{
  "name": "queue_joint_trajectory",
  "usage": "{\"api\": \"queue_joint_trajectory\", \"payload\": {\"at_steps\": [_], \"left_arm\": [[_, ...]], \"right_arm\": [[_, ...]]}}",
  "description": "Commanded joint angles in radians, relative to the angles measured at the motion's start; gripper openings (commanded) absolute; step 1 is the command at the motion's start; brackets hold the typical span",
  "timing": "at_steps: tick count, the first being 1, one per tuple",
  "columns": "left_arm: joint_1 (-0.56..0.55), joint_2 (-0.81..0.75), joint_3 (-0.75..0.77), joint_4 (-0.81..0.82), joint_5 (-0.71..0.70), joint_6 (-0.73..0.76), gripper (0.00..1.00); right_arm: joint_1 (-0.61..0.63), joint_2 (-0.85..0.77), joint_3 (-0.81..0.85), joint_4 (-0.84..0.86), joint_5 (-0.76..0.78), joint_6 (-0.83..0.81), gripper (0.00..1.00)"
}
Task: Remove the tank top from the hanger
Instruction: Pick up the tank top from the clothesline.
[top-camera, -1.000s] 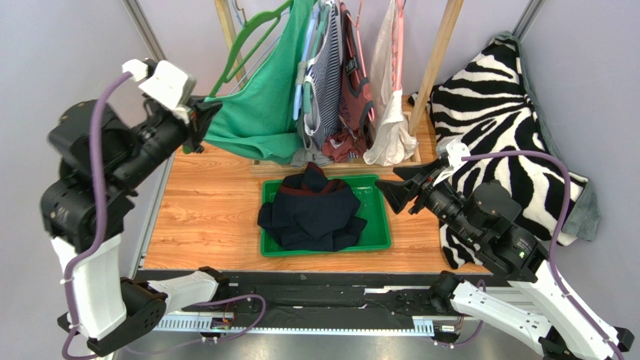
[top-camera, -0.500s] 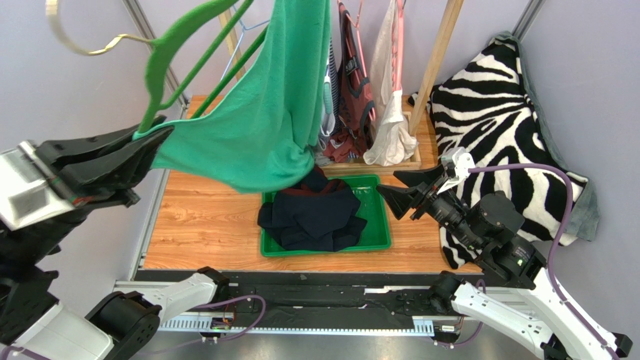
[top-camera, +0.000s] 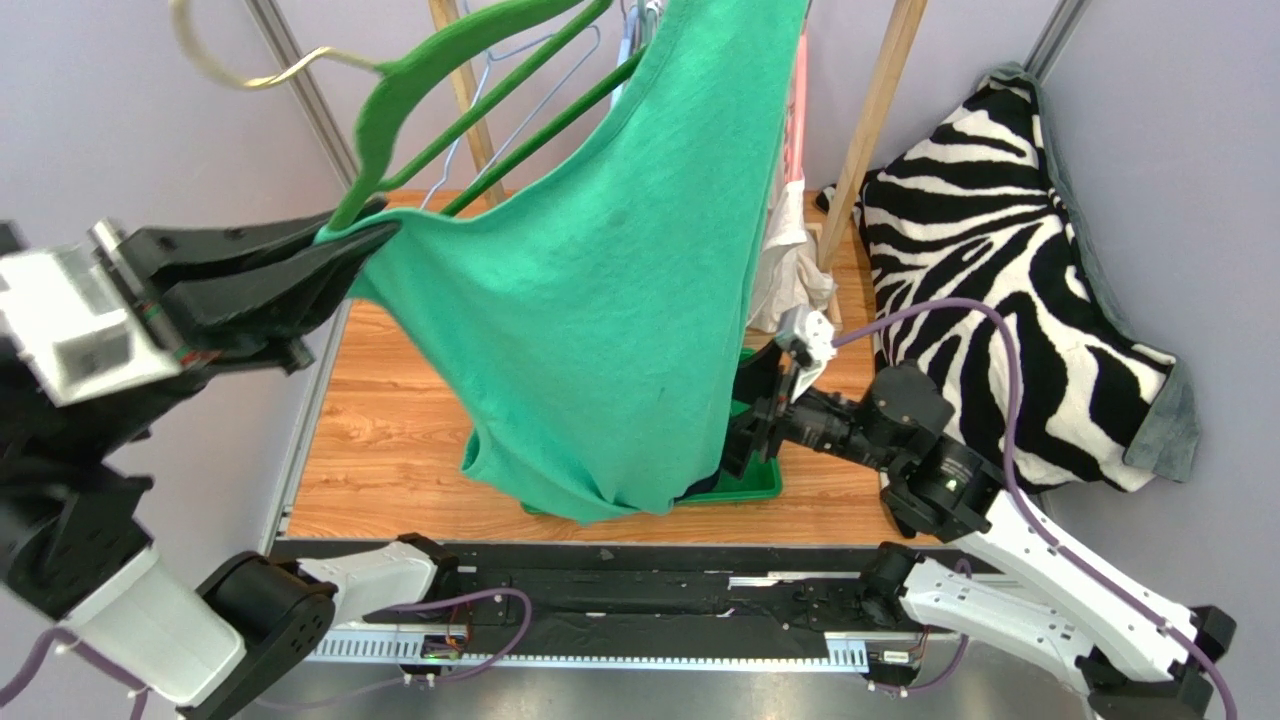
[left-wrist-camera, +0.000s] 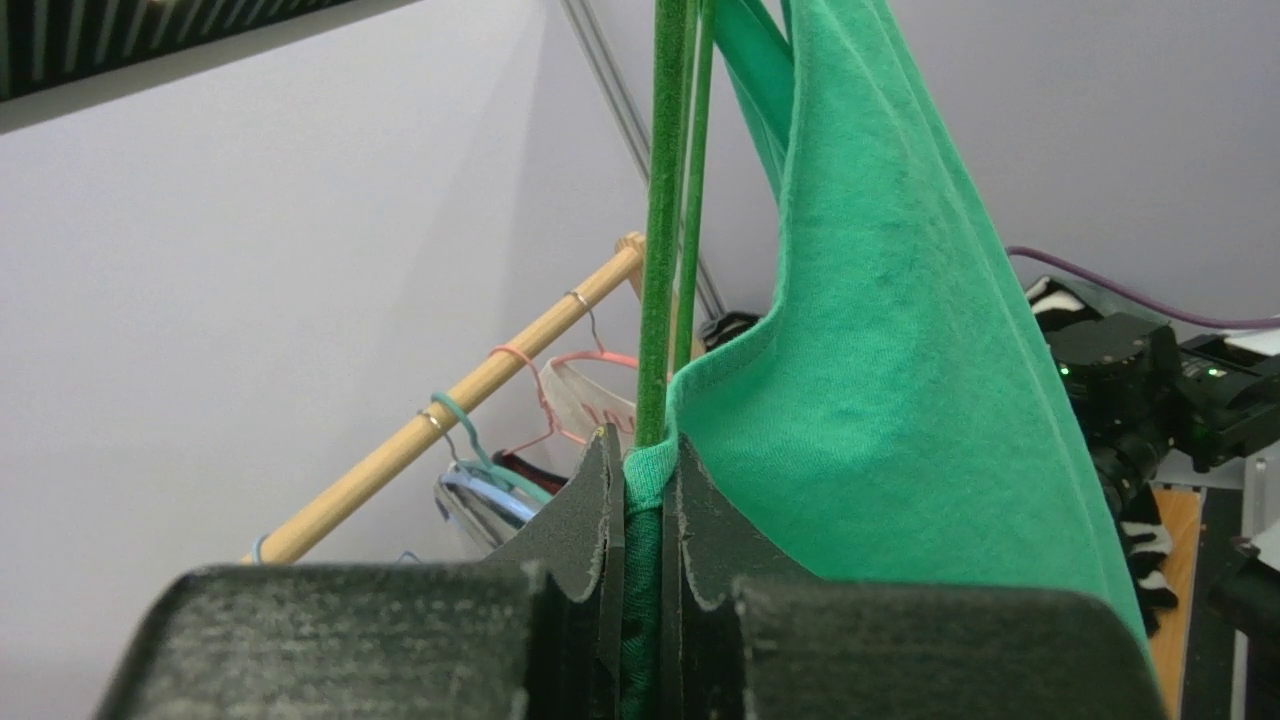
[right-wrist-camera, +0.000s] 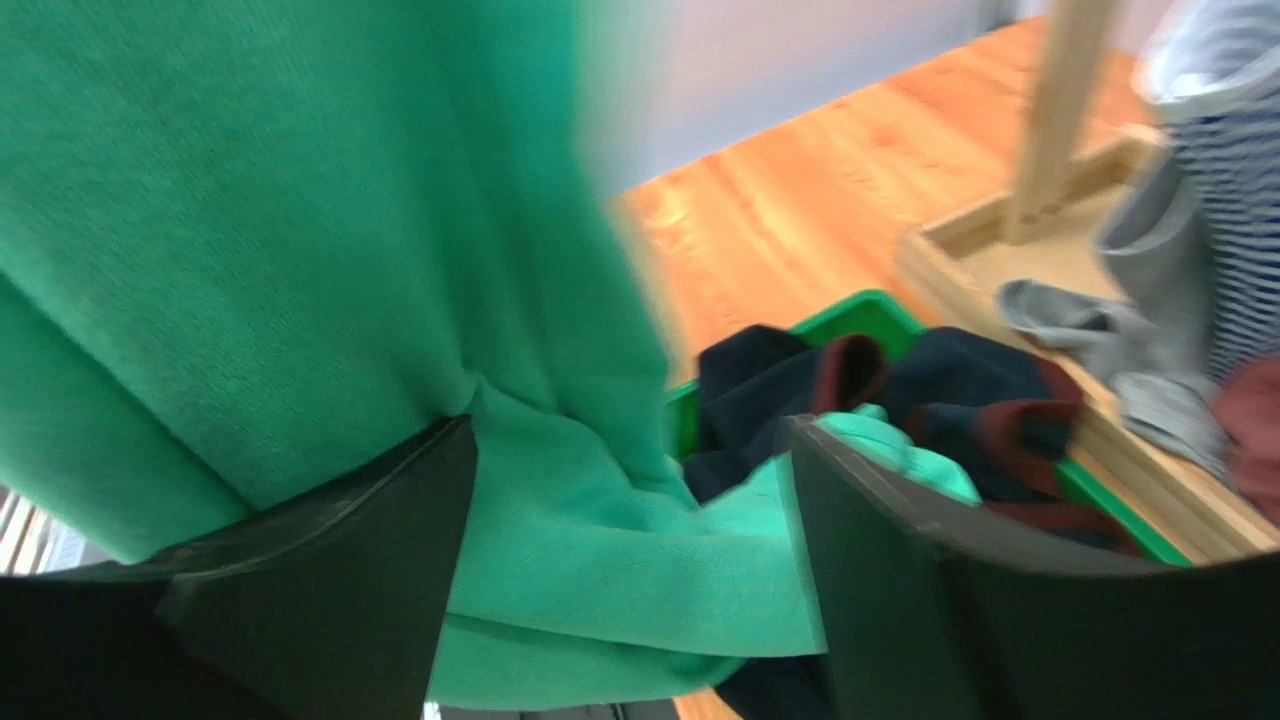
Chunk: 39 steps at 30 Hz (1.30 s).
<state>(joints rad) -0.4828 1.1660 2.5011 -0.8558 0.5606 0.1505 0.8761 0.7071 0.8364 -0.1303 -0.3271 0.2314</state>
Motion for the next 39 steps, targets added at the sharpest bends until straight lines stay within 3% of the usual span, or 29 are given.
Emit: {"api": "queue_joint_trajectory", "payload": {"at_steps": [1, 4, 6, 7, 9, 10, 11, 14, 18, 22, 24, 25, 27, 28, 31, 35, 39], "left_arm": [[0.006, 0.07, 0.01, 0.116, -0.01, 0.05, 0.0], [0.006, 0.107, 0.019, 0.133, -0.016, 0.072, 0.0], [0.006, 0.132, 0.028, 0.155, -0.028, 0.077, 0.0], [0.006, 0.148, 0.034, 0.161, -0.033, 0.087, 0.0], [0.006, 0.162, 0.039, 0.184, -0.047, 0.096, 0.0], [0.006, 0.175, 0.045, 0.195, -0.056, 0.1, 0.0], [0.006, 0.178, 0.05, 0.213, -0.07, 0.1, 0.0], [0.006, 0.195, 0.065, 0.233, -0.082, 0.101, 0.0], [0.006, 0.187, 0.056, 0.212, -0.074, 0.092, 0.0], [0.006, 0.137, 0.006, 0.138, -0.042, 0.092, 0.0], [0.006, 0.112, -0.025, 0.11, -0.019, 0.104, 0.0], [0.006, 0.086, -0.063, 0.083, -0.011, 0.112, 0.0], [0.006, 0.058, -0.108, 0.054, 0.01, 0.141, 0.0], [0.006, 0.035, -0.155, 0.029, 0.012, 0.149, 0.0], [0.006, -0.009, -0.258, -0.012, 0.022, 0.176, 0.0], [0.006, -0.055, -0.369, -0.048, 0.038, 0.208, 0.0], [0.006, -0.08, -0.444, -0.054, 0.041, 0.202, 0.0]], "right_arm": [[0.115, 0.018, 0.0, 0.1, -0.041, -0.078, 0.84], [0.136, 0.04, -0.011, 0.151, 0.0, -0.127, 0.82], [0.136, 0.064, 0.003, 0.159, 0.061, -0.156, 0.64], [0.135, 0.087, 0.025, 0.156, 0.1, -0.173, 0.37], [0.135, 0.112, 0.056, 0.149, 0.293, -0.225, 0.04], [0.135, 0.124, 0.094, 0.143, 0.384, -0.233, 0.0], [0.135, 0.138, 0.108, 0.149, 0.499, -0.295, 0.0], [0.133, 0.132, 0.139, 0.204, 0.6, -0.354, 0.0], [0.133, 0.085, 0.136, 0.216, 0.631, -0.363, 0.0], [0.133, 0.032, 0.089, 0.077, 0.591, -0.319, 0.02], [0.133, -0.003, 0.066, 0.006, 0.611, -0.296, 0.1], [0.133, -0.017, 0.058, -0.05, 0.622, -0.279, 0.24], [0.135, -0.053, 0.041, -0.098, 0.686, -0.262, 0.4], [0.135, -0.093, 0.041, -0.136, 0.71, -0.256, 0.53], [0.135, -0.145, 0.067, -0.187, 0.799, -0.254, 0.69], [0.133, -0.211, 0.144, -0.209, 0.859, -0.279, 0.75], [0.135, -0.218, 0.194, -0.129, 0.76, -0.323, 0.78]]}}
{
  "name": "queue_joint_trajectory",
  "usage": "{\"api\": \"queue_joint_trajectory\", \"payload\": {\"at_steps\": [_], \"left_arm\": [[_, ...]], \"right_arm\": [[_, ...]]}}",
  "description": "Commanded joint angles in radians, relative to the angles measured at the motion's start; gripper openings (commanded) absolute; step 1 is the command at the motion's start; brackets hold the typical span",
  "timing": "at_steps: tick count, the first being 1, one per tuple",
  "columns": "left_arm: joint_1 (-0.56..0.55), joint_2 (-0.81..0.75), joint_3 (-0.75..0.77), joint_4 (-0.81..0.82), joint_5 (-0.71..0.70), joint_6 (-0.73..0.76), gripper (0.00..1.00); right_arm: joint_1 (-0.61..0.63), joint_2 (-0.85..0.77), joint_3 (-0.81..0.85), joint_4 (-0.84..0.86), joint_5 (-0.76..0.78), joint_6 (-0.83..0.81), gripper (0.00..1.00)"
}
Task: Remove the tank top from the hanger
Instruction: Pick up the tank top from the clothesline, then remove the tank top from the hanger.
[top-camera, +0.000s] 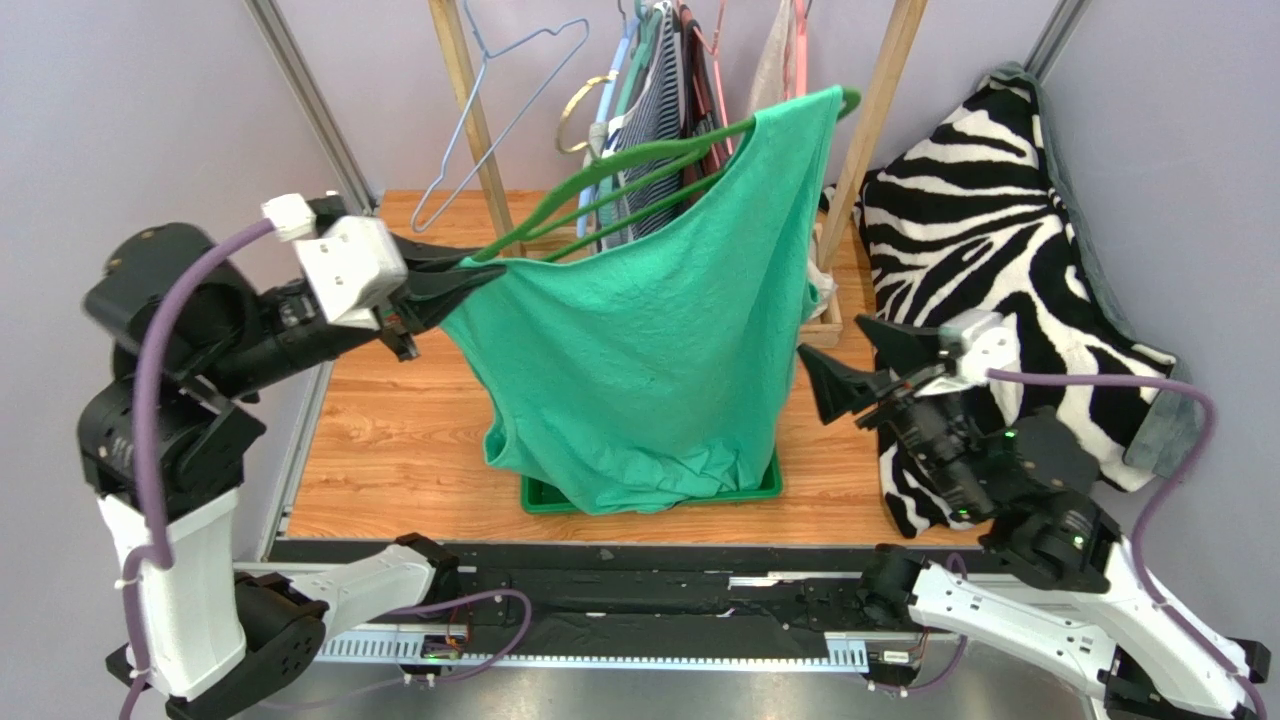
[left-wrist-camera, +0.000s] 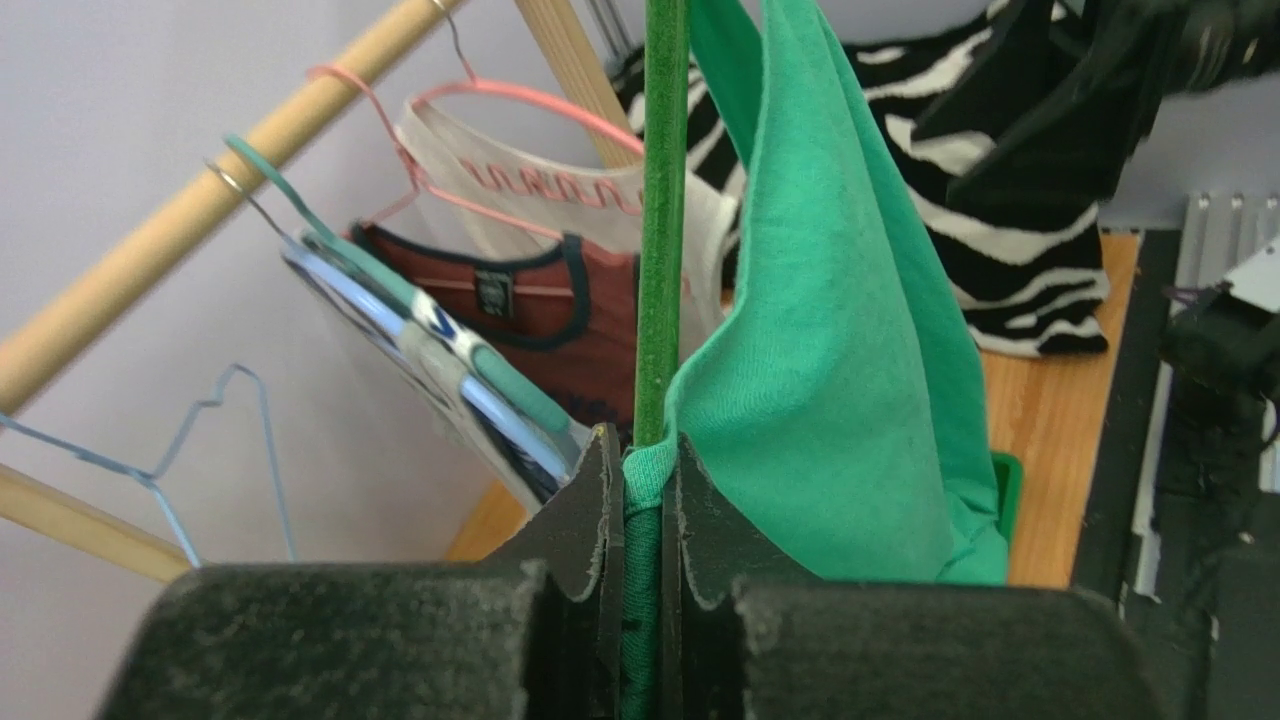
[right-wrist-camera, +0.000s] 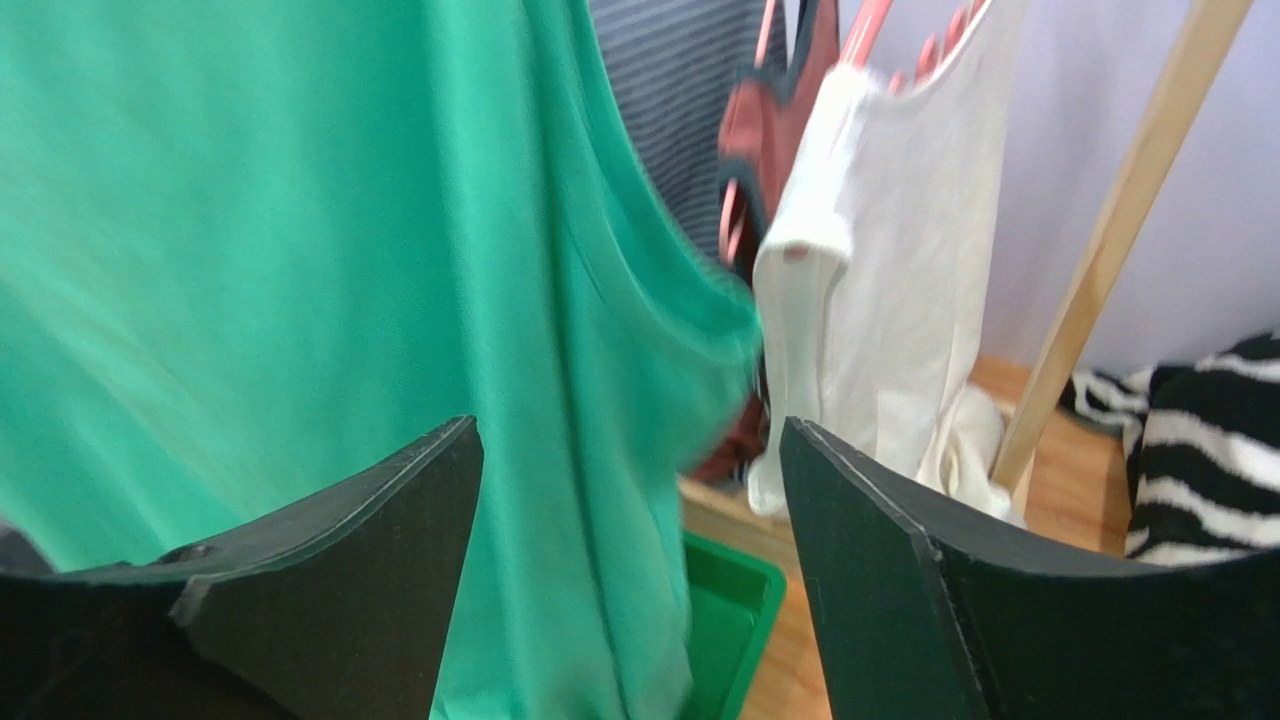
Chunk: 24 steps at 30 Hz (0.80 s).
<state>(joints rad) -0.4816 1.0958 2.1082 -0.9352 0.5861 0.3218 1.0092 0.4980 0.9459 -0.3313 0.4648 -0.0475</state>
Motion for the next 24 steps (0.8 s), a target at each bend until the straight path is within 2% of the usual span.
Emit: {"api": "queue_joint_trajectory", "payload": {"at_steps": [1, 5, 13, 19, 22, 24], "left_arm": [[0.005, -0.017, -0.08, 0.022, 0.02, 0.03, 0.0], [0.005, -0.04, -0.155, 0.016, 0.04, 0.022, 0.0], [0.005, -0.076, -0.215, -0.027, 0.087, 0.036, 0.0], [0.005, -0.097, -0.226, -0.051, 0.098, 0.048, 0.0], [0.005, -0.111, -0.257, -0.054, 0.089, 0.059, 0.0], [0.005, -0.117, -0.277, -0.054, 0.083, 0.06, 0.0]], "right_arm": [[0.0, 0.007, 0.102, 0.09, -0.052, -0.046, 0.78], [0.0, 0.092, 0.191, 0.138, -0.164, -0.063, 0.77], [0.0, 0.276, 0.257, 0.244, -0.135, -0.135, 0.77], [-0.018, 0.312, 0.222, 0.304, -0.118, -0.138, 0.78], [-0.032, 0.327, 0.228, 0.322, -0.155, -0.118, 0.75], [-0.034, 0.343, 0.243, 0.322, -0.173, -0.112, 0.67]]}}
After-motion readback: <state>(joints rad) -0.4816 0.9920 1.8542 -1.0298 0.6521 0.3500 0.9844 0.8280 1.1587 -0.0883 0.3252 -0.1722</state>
